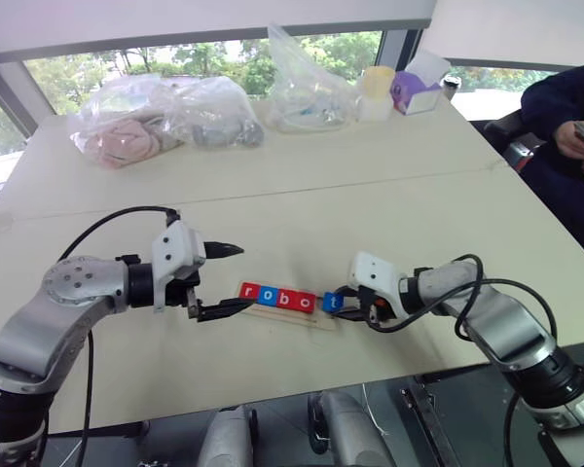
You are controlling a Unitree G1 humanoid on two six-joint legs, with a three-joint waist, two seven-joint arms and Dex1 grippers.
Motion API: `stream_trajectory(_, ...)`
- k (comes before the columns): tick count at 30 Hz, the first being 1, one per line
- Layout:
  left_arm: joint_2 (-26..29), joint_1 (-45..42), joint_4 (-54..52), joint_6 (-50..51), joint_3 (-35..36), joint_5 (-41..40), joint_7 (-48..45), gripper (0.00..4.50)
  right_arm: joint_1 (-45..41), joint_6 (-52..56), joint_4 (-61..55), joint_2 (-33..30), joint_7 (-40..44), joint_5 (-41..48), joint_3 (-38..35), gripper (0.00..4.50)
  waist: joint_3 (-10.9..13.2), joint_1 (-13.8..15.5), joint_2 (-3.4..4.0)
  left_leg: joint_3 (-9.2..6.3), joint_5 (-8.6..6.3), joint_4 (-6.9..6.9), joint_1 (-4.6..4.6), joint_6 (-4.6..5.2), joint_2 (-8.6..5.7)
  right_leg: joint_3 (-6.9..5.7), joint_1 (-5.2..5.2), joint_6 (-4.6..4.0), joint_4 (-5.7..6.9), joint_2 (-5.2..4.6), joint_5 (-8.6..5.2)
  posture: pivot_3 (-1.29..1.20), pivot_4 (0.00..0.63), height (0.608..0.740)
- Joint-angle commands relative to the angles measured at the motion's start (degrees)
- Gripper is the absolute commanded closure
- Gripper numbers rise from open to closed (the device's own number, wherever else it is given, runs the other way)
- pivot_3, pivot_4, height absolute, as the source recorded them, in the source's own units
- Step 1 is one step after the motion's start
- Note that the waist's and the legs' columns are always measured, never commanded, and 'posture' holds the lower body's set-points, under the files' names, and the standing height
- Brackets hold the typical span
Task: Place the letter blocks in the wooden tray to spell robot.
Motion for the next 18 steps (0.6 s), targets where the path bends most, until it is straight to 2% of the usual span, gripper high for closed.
stream_trajectory(1, 0.25, 0.11, -2.07, -0.35, 1.37, -0.64, 0.31, 0.0, -0.72, 0.01, -2.79, 0.37, 0.03, 0.65, -0.16, 3.36, 0.0, -0.02, 0.0, 0.0, 0.0, 0.0, 0.0, 0.0, 0.0, 0.0, 0.0, 0.0, 0.0, 0.0, 0.0, 0.0, 0.15, 0.74)
stream_trajectory(18, 0.26, 0.41, -2.27, -0.47, 1.56, -0.7, 0.38, 0.0, -1.55, -0.18, -1.88, 1.84, -0.73, -0.81, 2.03, 3.36, -0.01, -0.02, -0.01, 0.0, 0.0, 0.0, 0.0, 0.0, 0.0, 0.0, 0.0, 0.0, 0.0, 0.0, 0.0, 0.0, 0.15, 0.74)
